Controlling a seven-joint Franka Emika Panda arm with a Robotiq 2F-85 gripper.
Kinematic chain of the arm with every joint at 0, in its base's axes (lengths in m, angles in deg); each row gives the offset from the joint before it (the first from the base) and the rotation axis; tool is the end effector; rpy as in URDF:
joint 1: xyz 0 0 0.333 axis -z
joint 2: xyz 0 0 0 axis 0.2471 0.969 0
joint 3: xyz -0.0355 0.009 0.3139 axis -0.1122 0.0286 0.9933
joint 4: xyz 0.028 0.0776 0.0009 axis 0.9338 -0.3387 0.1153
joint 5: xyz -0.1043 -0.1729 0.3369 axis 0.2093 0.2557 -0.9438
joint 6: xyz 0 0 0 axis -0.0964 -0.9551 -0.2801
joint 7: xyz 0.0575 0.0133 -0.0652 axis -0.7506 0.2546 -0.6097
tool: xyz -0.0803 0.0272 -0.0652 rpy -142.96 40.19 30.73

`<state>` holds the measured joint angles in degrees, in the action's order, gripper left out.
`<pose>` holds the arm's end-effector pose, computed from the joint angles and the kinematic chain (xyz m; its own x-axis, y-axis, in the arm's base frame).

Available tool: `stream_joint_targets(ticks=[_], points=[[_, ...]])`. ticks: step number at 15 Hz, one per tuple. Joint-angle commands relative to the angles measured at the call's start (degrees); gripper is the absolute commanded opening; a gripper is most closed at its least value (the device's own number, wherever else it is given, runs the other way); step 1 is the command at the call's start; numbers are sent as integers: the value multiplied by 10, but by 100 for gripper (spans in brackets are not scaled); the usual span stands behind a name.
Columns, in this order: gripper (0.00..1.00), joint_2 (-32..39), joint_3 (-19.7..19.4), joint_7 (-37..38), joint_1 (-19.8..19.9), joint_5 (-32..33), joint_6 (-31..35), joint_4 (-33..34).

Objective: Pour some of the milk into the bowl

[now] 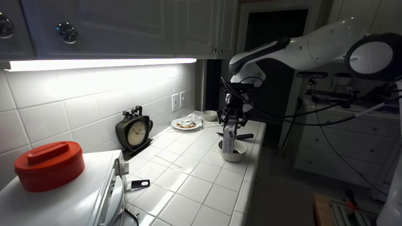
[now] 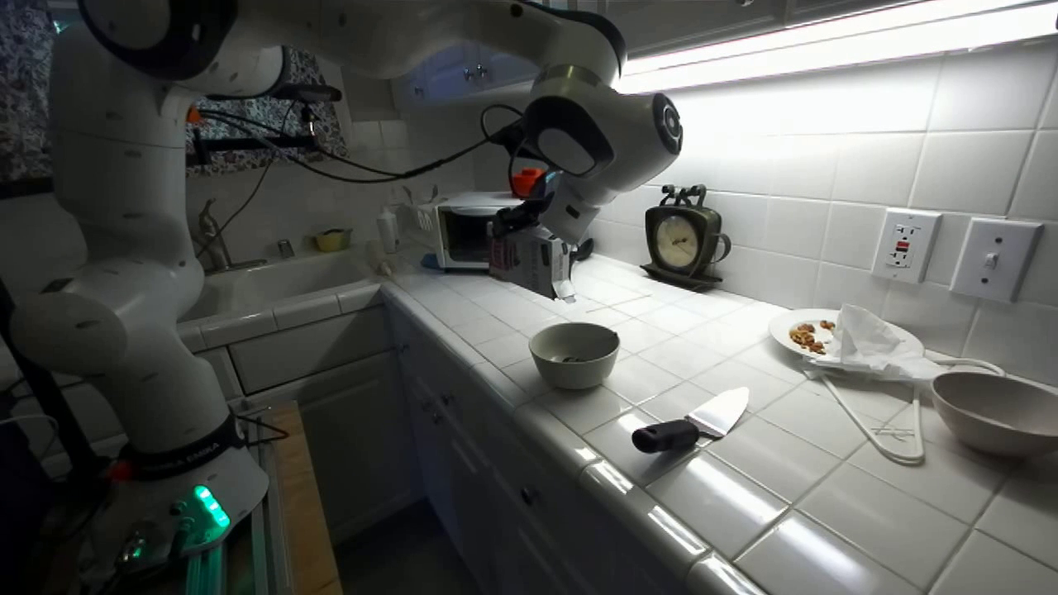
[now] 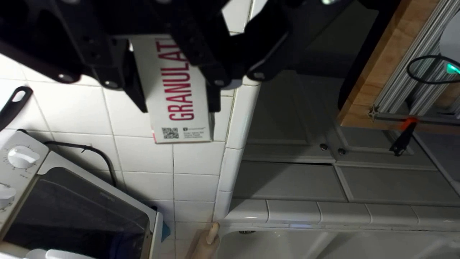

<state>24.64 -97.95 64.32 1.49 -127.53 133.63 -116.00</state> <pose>0.5448 -0.1810 0.4098 0.0187 -0.4832 -0.8753 -0.9891 -0.1368 0.0544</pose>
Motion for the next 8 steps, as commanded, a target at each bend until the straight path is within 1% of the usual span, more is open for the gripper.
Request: stream_joint_targets(ticks=[1,5,8], points=[[16,21,-4,-15,11,-28,-43,31],[16,30,-7,-20,15,-28,-59,41],[16,39,-7,-24,23,-41,-86,50]])
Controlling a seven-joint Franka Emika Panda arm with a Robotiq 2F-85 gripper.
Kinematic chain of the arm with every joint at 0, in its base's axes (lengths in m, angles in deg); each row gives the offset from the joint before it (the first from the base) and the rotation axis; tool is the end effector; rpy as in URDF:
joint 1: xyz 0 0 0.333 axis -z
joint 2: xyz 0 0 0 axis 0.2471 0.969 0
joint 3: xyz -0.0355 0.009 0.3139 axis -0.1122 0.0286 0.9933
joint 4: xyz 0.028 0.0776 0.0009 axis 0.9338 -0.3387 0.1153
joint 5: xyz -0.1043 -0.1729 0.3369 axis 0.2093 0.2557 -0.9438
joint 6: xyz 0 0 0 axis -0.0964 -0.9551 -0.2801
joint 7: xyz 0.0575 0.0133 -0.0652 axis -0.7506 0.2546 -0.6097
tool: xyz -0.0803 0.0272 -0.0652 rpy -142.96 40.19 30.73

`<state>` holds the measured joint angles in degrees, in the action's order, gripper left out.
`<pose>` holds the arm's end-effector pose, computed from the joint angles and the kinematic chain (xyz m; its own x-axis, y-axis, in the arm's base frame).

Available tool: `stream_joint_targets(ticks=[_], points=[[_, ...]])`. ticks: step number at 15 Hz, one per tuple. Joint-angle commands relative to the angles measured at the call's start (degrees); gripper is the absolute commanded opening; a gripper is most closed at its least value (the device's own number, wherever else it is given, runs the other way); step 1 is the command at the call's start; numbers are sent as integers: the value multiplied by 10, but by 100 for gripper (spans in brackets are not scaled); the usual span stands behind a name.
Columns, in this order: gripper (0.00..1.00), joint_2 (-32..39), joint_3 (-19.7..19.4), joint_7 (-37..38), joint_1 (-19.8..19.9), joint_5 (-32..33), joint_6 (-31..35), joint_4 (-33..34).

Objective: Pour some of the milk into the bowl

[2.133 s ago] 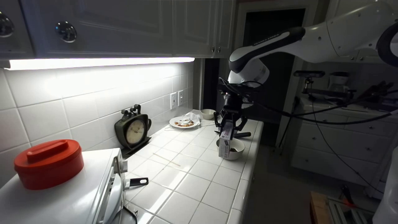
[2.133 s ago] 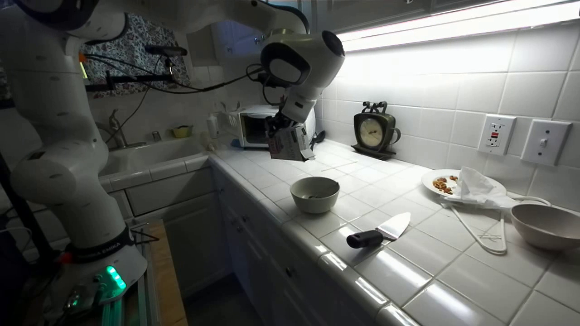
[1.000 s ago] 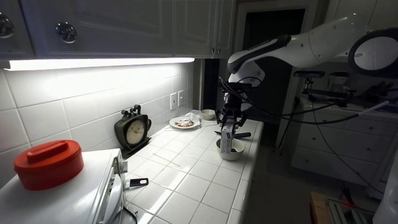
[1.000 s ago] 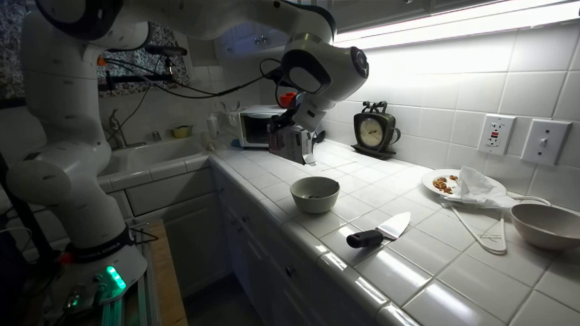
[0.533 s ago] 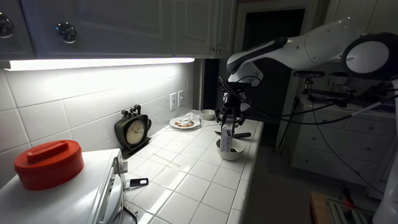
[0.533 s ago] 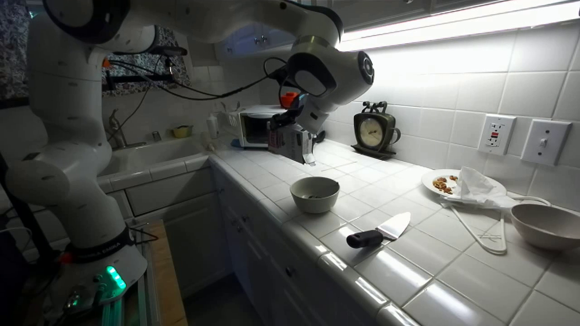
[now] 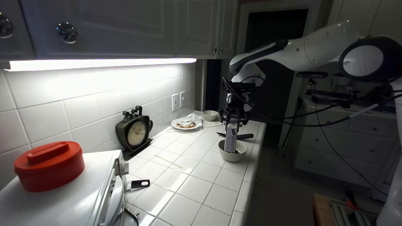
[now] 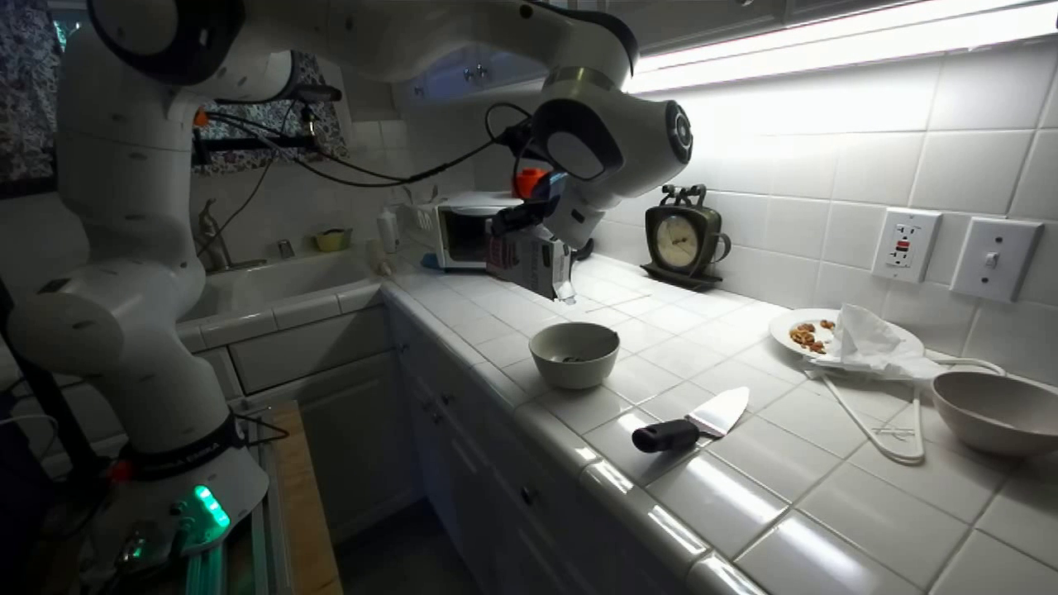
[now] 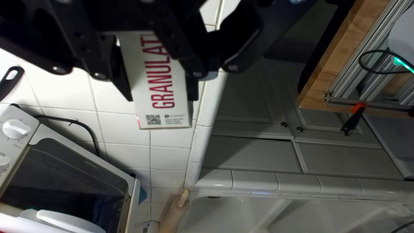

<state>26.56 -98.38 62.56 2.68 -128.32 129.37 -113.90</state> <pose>0.5428 -0.1911 0.4079 0.0318 -0.4365 -0.8991 -0.9845 -0.1691 0.0473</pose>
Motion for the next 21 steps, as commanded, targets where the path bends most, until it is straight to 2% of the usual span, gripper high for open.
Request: stream_joint_targets(ticks=[1,6,7,11,21], points=[[16,22,-4,-5,11,-37,-49,31],[16,29,-12,-4,9,-32,-43,39],[16,20,-17,-10,-1,-6,-10,34],[16,7,-18,-9,-19,21,58,24],[16,-12,-11,14,-58,118,196,-9]])
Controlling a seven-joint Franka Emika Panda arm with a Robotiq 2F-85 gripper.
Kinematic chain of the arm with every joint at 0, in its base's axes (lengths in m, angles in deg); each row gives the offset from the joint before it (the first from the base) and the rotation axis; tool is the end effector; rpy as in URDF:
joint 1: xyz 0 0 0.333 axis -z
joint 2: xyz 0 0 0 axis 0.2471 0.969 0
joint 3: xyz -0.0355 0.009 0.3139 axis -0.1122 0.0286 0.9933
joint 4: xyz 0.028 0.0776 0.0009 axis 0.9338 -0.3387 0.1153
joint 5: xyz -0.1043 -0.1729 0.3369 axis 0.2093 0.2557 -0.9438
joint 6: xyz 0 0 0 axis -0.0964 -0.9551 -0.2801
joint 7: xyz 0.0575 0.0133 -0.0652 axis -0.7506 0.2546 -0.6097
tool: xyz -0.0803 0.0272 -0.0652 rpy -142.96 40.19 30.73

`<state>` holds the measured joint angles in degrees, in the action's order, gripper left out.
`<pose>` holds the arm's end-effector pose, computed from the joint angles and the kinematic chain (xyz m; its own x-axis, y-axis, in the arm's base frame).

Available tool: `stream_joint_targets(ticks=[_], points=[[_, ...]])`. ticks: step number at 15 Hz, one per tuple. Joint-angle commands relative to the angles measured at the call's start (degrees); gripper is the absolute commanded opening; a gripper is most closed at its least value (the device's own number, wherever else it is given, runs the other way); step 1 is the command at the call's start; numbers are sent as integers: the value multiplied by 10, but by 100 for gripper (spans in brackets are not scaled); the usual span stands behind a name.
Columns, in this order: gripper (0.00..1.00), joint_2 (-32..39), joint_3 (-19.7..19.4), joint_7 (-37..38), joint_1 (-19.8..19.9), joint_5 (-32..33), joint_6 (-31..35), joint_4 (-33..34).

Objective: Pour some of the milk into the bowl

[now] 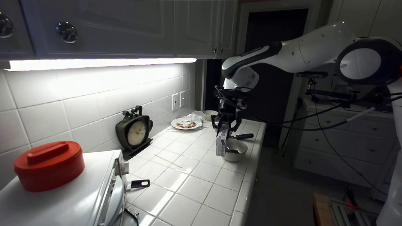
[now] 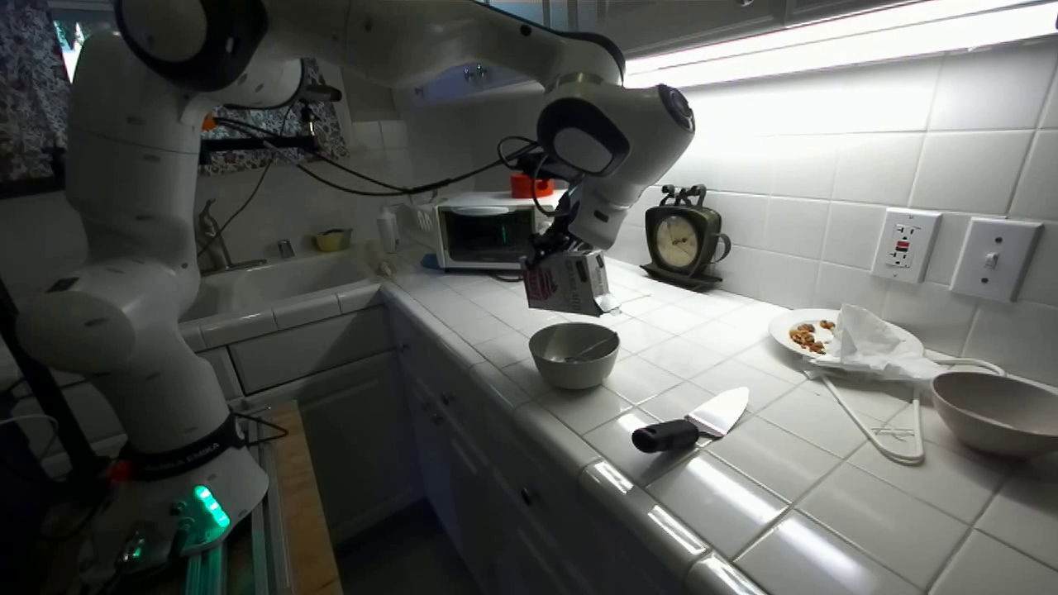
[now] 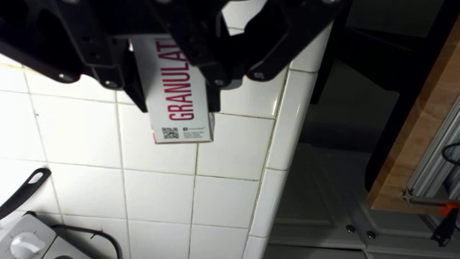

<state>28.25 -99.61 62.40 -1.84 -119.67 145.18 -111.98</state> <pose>0.5766 -0.1976 0.3899 0.0742 -0.6880 -0.7219 -0.9918 -0.1264 0.0185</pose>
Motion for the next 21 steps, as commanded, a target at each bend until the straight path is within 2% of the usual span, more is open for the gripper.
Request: stream_joint_targets(ticks=[1,6,11,14,21], points=[[16,-31,2,20,-15,41,48,-31],[16,-51,8,45,-29,79,83,-59],[16,-100,16,60,-48,132,122,-111],[16,-150,31,46,-66,187,147,-153],[16,-247,91,16,-99,337,262,-265]])
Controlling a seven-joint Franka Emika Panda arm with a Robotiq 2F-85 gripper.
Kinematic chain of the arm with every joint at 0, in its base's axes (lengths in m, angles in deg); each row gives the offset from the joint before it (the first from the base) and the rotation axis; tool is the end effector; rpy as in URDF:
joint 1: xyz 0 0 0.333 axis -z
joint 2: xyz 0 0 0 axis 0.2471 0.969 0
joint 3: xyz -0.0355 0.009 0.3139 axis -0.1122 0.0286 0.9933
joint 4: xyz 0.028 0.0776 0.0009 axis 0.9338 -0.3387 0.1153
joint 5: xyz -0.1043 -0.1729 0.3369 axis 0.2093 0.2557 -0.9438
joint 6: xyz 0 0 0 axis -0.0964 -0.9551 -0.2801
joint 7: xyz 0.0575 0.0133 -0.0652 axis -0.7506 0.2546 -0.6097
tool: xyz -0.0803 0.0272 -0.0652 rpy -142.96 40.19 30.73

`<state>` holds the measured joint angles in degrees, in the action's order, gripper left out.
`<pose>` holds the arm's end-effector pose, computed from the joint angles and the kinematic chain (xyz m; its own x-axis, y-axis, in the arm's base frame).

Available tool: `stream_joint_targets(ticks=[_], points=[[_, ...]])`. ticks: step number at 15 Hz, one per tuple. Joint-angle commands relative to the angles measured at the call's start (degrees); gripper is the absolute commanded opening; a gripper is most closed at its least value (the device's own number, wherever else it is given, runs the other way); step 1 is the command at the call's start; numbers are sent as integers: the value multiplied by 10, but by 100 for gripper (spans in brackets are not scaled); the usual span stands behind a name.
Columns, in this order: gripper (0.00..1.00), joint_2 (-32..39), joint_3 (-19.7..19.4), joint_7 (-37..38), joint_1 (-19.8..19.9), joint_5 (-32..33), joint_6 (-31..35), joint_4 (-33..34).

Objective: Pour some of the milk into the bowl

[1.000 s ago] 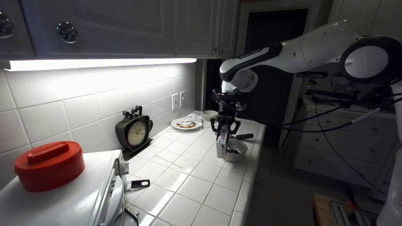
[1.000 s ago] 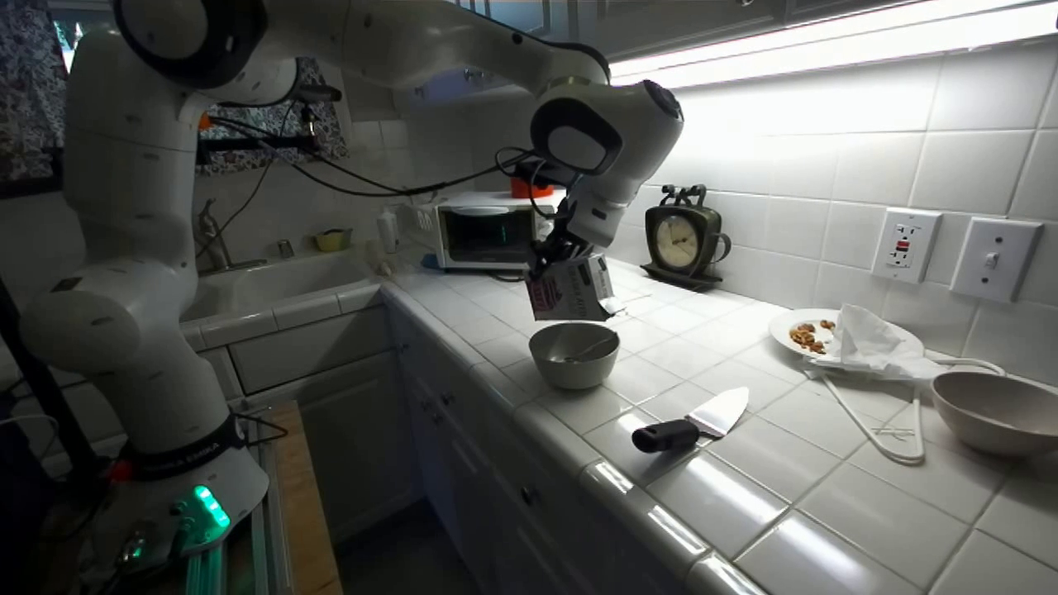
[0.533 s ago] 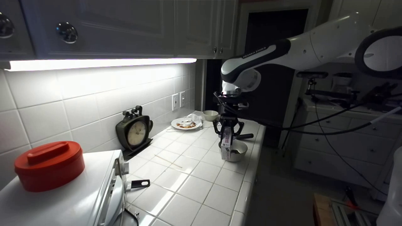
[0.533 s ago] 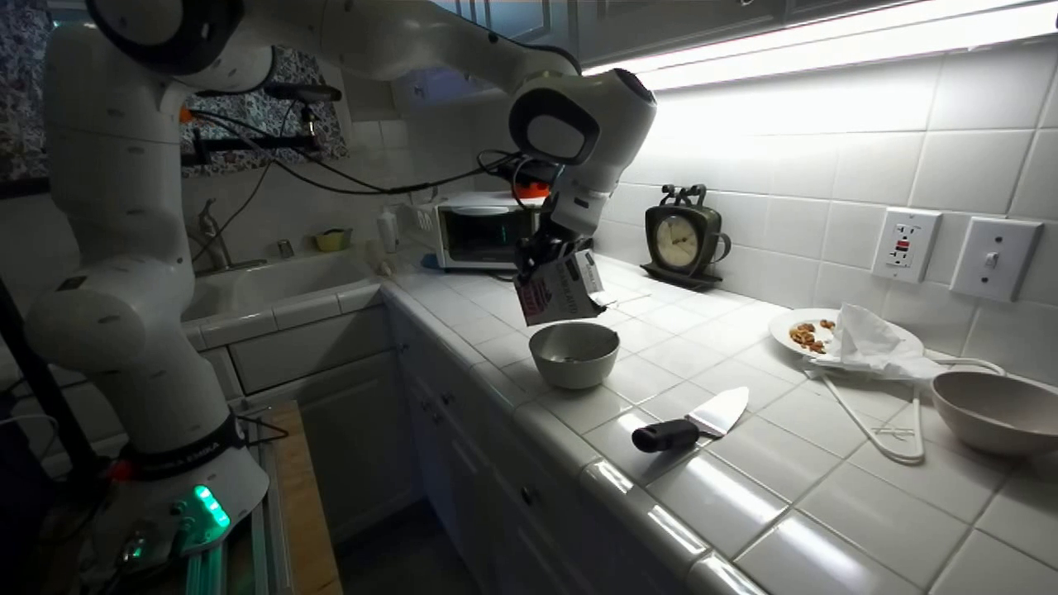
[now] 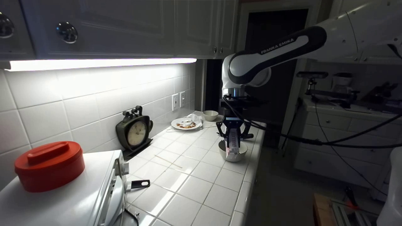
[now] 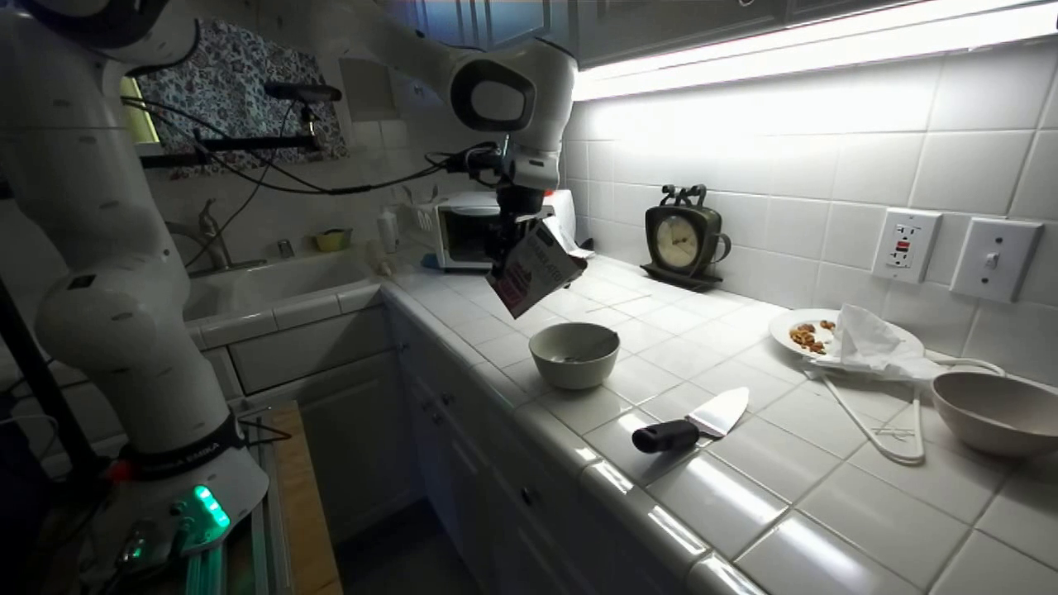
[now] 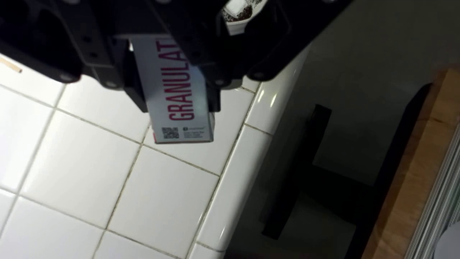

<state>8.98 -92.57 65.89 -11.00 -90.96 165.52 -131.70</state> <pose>0.5330 -0.0894 0.4266 0.3683 -0.8861 -0.2815 -0.9169 -0.3963 0.0478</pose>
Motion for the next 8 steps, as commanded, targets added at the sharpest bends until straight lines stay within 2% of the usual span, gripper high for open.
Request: stream_joint_targets(ticks=[1,8], points=[[16,-61,28,-27,-9,65,81,-83],[16,-70,56,-115,-10,158,255,-175]])
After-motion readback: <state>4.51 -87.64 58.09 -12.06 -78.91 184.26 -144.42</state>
